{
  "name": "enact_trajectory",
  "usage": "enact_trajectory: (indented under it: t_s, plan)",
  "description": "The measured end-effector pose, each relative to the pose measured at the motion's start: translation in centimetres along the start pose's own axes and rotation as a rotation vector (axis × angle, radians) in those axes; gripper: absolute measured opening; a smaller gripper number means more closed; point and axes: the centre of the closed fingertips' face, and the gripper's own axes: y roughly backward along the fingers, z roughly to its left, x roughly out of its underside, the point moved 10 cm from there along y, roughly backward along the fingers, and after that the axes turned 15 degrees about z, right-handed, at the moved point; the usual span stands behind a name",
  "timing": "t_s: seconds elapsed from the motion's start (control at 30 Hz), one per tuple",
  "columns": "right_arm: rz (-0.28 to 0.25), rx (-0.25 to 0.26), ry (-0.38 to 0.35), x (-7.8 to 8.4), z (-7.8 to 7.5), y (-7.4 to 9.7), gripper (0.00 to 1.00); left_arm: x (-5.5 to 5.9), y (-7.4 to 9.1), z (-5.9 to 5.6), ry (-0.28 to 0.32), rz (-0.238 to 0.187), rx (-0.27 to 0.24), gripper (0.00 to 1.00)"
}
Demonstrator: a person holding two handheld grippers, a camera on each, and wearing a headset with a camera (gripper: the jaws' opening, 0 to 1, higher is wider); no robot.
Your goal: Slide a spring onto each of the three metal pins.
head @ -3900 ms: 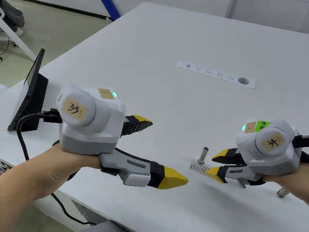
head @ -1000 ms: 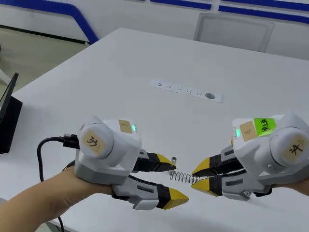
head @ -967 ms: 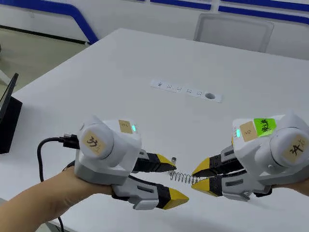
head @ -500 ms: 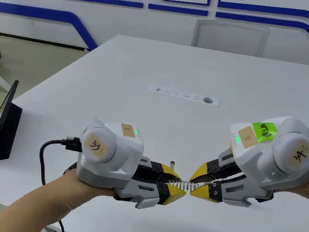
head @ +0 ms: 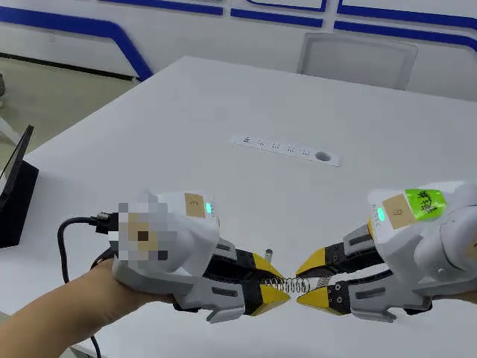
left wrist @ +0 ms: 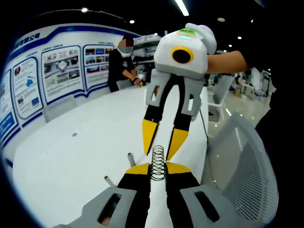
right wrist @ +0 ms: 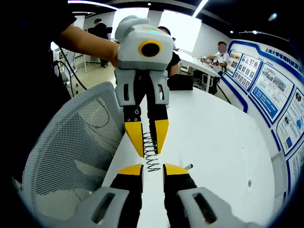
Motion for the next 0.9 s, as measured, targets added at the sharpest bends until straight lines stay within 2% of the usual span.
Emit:
enact_trajectory:
  t_s: [0.1, 0.13, 0.2, 0.23, 0.43, 0.63, 0.77, 0.83, 0.9]
  plan:
    - [-0.026, -0.011, -0.011, 0.2, -0.1, -0.1, 0.16, -0.2, 0.1, -0.1, -0.017, -0.015, 0.013, 0.10]
    - [-0.052, -0.019, -0.023, 0.1, -0.2, 0.0, 0.14, -0.3, 0.2, -0.2, -0.023, -0.029, 0.026, 0.10]
    - [-0.094, -0.056, -0.056, 0.0, 0.0, 0.0, 0.12, -0.3, 0.2, -0.1, -0.025, -0.020, 0.016, 0.10]
    - [-0.086, -0.043, -0.054, 0.2, -0.2, 0.1, 0.12, -0.2, 0.2, 0.0, -0.034, -0.013, 0.012, 0.10]
    - [-0.099, -0.064, -0.061, 0.2, -0.2, 0.4, 0.11, -0.3, -0.2, 0.0, -0.047, 0.000, 0.014, 0.10]
    - [-0.164, -0.085, -0.093, -0.1, -0.5, 1.1, 0.11, -0.4, -0.3, 0.0, -0.045, 0.003, 0.015, 0.10]
    - [-0.185, -0.091, -0.098, -0.4, -0.6, 1.1, 0.11, -0.2, -0.4, 0.2, -0.037, 0.012, 0.017, 0.10]
    - [-0.233, -0.103, -0.122, -0.8, -0.6, 1.2, 0.11, -0.1, -0.4, 0.2, -0.038, 0.017, 0.022, 0.11]
    - [-0.243, -0.104, -0.125, -1.0, -0.6, 1.2, 0.11, -0.1, -0.5, 0.2, -0.038, 0.017, 0.020, 0.11]
